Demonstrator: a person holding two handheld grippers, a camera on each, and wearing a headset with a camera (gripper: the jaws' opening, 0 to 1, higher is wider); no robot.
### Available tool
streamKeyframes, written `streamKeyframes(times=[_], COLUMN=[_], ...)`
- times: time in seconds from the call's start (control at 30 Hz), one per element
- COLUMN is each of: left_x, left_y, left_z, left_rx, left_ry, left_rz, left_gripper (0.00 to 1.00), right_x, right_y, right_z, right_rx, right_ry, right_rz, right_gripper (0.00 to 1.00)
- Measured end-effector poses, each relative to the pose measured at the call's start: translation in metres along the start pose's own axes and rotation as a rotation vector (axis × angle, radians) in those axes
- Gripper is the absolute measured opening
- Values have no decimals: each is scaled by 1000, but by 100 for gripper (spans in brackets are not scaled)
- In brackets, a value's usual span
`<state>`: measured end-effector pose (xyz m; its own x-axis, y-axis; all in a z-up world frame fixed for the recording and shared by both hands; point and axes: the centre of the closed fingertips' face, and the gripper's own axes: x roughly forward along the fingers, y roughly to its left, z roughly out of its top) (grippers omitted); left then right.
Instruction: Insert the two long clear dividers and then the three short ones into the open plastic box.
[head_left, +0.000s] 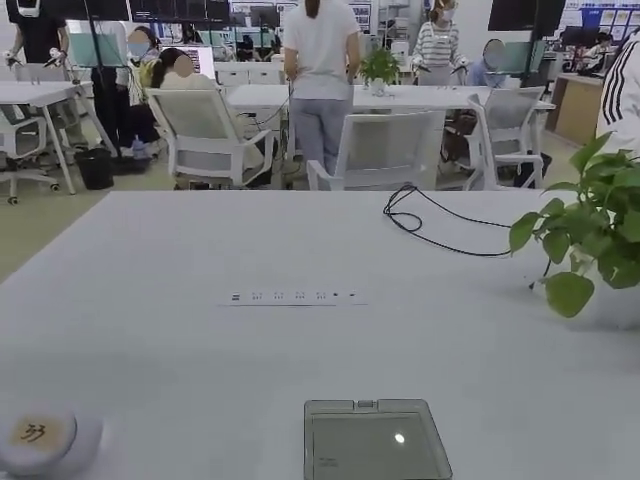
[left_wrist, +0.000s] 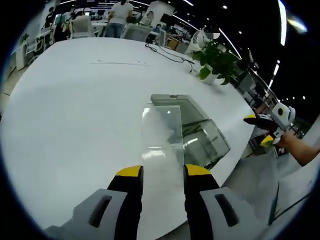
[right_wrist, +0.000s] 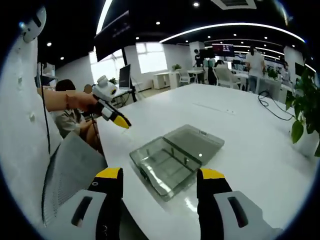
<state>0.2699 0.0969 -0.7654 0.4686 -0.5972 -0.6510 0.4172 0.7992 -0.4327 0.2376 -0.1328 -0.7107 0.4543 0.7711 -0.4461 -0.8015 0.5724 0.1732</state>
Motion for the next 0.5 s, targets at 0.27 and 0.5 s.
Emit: streamKeyframes(times=[0.27,0.5], left_x=[5,14], left_y=[-42,-86], left_z=[11,16], left_rx=[-24,-4], left_ry=[-72,-107], left_rz=[-102,-185], left_gripper=[30,30], right_x=[12,27], right_y=[2,11], right_z=[35,60], right_rx=[63,175], right_ry=[-63,-121], right_rz=[-22,-29], right_gripper=[51,37])
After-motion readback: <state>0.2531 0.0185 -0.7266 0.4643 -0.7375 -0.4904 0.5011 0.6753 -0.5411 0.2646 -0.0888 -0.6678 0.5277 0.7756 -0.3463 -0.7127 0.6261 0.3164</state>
